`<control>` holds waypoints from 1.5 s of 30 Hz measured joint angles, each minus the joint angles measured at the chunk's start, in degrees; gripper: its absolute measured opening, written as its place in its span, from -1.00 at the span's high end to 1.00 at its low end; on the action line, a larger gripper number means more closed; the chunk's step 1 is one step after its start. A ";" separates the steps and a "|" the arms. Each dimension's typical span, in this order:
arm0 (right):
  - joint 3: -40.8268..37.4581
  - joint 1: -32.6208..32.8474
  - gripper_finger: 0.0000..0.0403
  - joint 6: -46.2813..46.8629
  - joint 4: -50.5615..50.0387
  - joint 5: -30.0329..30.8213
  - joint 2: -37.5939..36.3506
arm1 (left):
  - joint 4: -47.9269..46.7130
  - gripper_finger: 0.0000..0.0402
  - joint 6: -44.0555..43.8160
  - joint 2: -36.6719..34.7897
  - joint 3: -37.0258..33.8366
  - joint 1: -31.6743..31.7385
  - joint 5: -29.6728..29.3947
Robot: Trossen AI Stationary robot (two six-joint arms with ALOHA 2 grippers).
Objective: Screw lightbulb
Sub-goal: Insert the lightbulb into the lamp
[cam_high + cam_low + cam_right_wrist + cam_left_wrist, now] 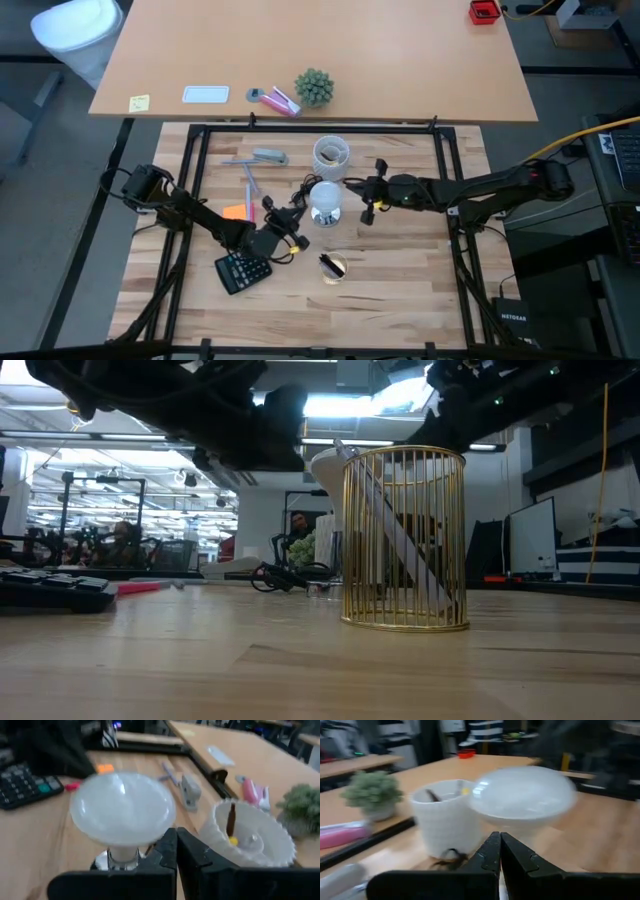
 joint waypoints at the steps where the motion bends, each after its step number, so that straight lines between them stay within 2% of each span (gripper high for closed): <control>1: 0.04 0.00 0.97 -0.18 1.24 -0.16 0.35 | 0.02 0.99 0.06 0.00 0.00 -0.04 1.80; 4: 0.06 0.00 0.97 -0.20 2.94 -0.57 1.42 | -0.01 0.99 0.18 0.00 0.00 0.23 7.78; 7: 0.04 0.00 0.97 -0.13 4.06 -0.70 2.94 | 0.00 0.99 0.57 -0.01 0.02 0.67 10.25; 13: 0.04 0.00 0.97 -0.02 5.12 -3.52 5.79 | 0.38 0.99 1.85 -0.02 0.04 1.03 10.28; 20: 0.02 0.00 0.97 -0.02 6.15 -3.77 5.94 | 0.70 0.99 1.96 -0.04 0.04 1.74 9.56; 25: 0.02 -0.02 0.97 -0.01 5.75 -6.10 5.92 | 0.41 0.99 1.50 -0.07 0.04 2.47 9.30; 32: 0.00 0.02 0.97 0.00 4.20 -1.54 5.94 | 1.59 0.99 4.55 -0.07 0.04 -0.39 9.31; 38: 0.00 0.00 0.97 -0.01 6.25 -1.12 5.94 | 5.60 0.99 7.85 -0.09 0.04 -2.07 9.36; 45: 0.00 -0.48 0.97 -0.18 9.24 -1.42 5.94 | 5.81 0.99 7.76 -0.09 0.04 -0.85 9.38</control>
